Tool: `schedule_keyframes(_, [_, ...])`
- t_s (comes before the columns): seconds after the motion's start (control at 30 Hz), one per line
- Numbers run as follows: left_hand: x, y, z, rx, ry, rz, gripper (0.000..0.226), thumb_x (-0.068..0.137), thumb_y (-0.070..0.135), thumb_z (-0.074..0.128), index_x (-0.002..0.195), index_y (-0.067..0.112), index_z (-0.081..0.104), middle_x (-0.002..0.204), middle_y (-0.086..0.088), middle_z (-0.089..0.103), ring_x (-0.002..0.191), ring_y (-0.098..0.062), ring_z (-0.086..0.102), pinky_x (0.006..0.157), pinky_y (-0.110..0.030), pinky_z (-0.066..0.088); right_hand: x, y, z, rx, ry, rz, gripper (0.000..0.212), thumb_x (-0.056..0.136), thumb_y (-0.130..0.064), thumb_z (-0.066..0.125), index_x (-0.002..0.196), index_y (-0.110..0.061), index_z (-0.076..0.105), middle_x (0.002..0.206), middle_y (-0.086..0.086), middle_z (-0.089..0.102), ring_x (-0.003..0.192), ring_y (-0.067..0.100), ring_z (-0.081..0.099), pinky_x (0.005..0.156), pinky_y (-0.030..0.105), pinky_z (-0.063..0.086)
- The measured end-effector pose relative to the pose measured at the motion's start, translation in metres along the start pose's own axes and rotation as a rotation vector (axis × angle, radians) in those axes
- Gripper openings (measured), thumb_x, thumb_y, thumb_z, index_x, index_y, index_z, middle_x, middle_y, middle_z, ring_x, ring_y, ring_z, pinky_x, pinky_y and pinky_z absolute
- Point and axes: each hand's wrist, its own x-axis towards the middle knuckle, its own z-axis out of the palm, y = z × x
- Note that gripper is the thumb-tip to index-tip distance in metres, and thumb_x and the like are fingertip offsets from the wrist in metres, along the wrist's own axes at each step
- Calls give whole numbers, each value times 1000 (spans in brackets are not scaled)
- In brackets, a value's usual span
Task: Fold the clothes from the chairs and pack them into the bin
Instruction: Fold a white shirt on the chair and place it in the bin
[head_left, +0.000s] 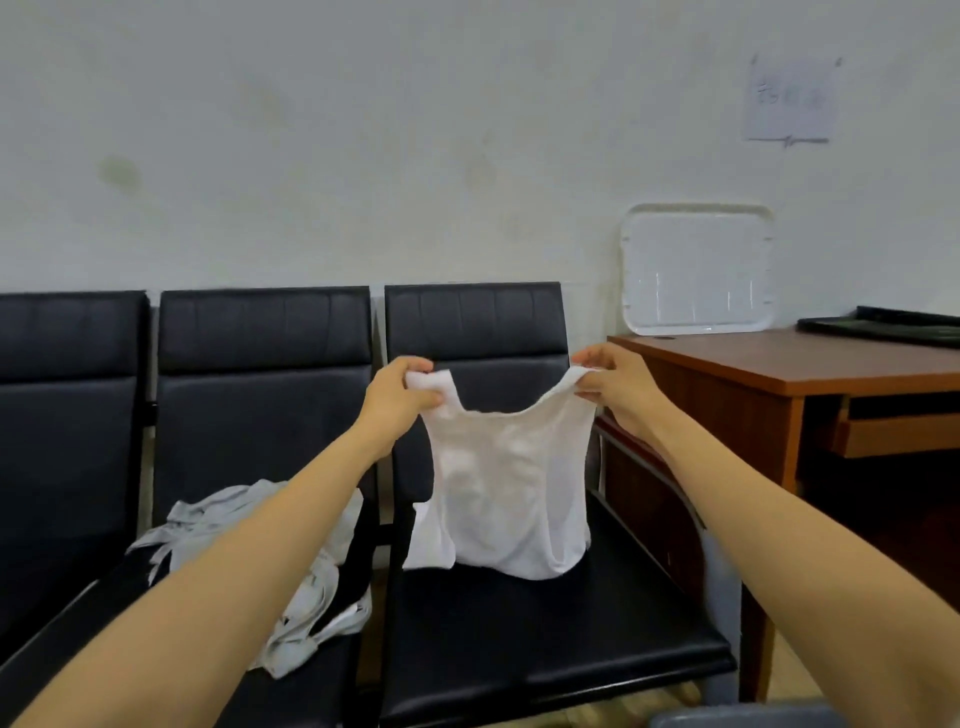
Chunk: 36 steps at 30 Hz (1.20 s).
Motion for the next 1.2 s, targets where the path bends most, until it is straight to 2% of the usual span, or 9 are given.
schedule_keyframes(0.17, [-19,-12,-4,64,-67,-97,44,80,-2,71,122,7,62,118,-9,60,110,-26,58,98,-42,50,-11,10,0,290,10,225,39,87,18,47,110,-10,62,120,8,52,115,27,51,97,36,47])
schedule_keyframes(0.33, [-23,-25,-6,237,-62,-131,23,84,1,67,105,10,66,102,-11,61,91,-26,61,85,-35,53,-23,20,-7,60,-203,387,33,85,5,64,118,0,64,120,12,61,112,24,56,100,31,43])
schedule_keyframes(0.43, [-29,-32,-4,507,-24,-100,14,84,6,62,96,10,69,95,-11,63,86,-29,60,73,-34,48,-28,31,-13,-360,-217,363,35,77,4,73,111,0,67,121,15,62,116,29,54,108,40,39])
schedule_keyframes(0.53, [-34,-40,2,569,6,-103,11,85,10,65,94,4,69,93,-12,65,84,-31,64,73,-37,53,-35,45,-13,-681,-161,250,36,78,2,73,113,0,68,118,15,63,109,29,58,98,37,48])
schedule_keyframes(0.8, [-24,-70,7,468,-17,-101,16,84,24,70,73,17,61,99,-12,60,85,-27,59,76,-40,52,-34,70,-9,-859,-81,107,20,99,-19,50,109,-9,63,101,10,62,83,20,56,72,27,44])
schedule_keyframes(0.9, [-19,-79,13,523,-167,-192,17,93,24,59,89,9,54,98,-15,59,77,-26,60,73,-40,53,-28,81,-8,-796,-130,227,14,99,-18,49,110,-12,57,101,10,60,83,24,59,68,30,51])
schedule_keyframes(0.97, [-13,-74,20,389,-182,-281,13,94,16,56,88,10,46,102,-15,56,79,-32,65,71,-43,59,-15,81,-1,-786,-210,212,29,96,-24,56,120,-8,55,121,11,55,106,27,57,92,35,50])
schedule_keyframes(1.1, [15,-32,22,33,64,-95,4,96,7,51,97,11,52,104,-9,59,88,-23,61,65,-28,56,12,43,8,-206,96,71,13,92,-11,61,103,-11,54,112,12,59,105,25,58,92,35,50])
schedule_keyframes(1.2, [20,0,8,-164,197,44,14,94,5,52,99,17,57,100,-5,64,94,-21,61,78,-29,53,19,6,5,26,179,-103,11,99,-12,48,90,-16,53,97,6,61,96,20,62,86,27,53])
